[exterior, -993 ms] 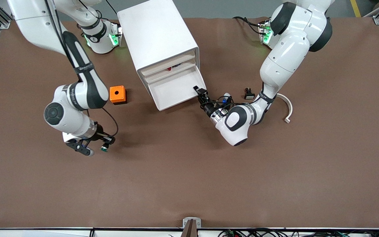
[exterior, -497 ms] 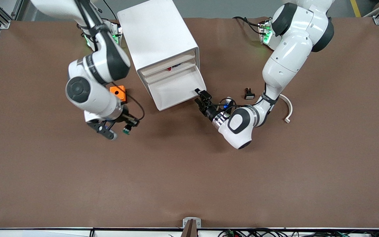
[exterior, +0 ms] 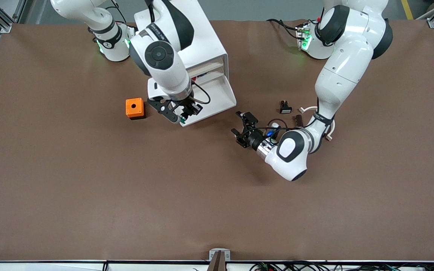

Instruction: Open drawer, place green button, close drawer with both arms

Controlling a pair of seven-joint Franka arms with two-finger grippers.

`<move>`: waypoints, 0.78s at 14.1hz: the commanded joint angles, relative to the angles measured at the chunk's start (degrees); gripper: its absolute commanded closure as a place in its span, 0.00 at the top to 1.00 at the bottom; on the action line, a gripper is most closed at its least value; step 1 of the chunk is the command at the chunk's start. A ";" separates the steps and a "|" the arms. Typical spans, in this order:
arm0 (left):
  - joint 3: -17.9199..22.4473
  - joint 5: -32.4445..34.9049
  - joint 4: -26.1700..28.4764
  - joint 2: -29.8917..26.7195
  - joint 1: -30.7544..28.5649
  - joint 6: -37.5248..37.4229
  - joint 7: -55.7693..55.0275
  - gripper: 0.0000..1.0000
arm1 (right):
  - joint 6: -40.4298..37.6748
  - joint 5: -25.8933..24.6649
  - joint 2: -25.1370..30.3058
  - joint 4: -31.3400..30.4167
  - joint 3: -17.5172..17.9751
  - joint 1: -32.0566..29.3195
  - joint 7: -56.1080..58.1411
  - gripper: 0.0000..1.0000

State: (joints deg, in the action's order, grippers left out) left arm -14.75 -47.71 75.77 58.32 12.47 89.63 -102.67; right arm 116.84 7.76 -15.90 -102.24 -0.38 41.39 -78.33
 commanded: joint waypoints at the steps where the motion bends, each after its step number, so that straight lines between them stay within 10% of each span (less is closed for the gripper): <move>1: -0.71 5.49 0.17 -1.71 -0.16 -0.24 8.85 1.00 | 4.07 -0.90 0.51 -4.09 -0.59 1.58 -4.27 0.00; 11: -0.80 24.57 -4.49 -5.13 4.32 4.22 29.89 1.00 | 10.69 -0.90 -2.56 -7.63 -0.50 7.65 -17.90 0.00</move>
State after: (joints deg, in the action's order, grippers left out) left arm -15.72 -26.24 71.48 54.87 15.92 91.37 -75.07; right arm 127.49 7.74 -18.27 -109.47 -0.42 48.02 -93.47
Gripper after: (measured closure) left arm 0.000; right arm 0.586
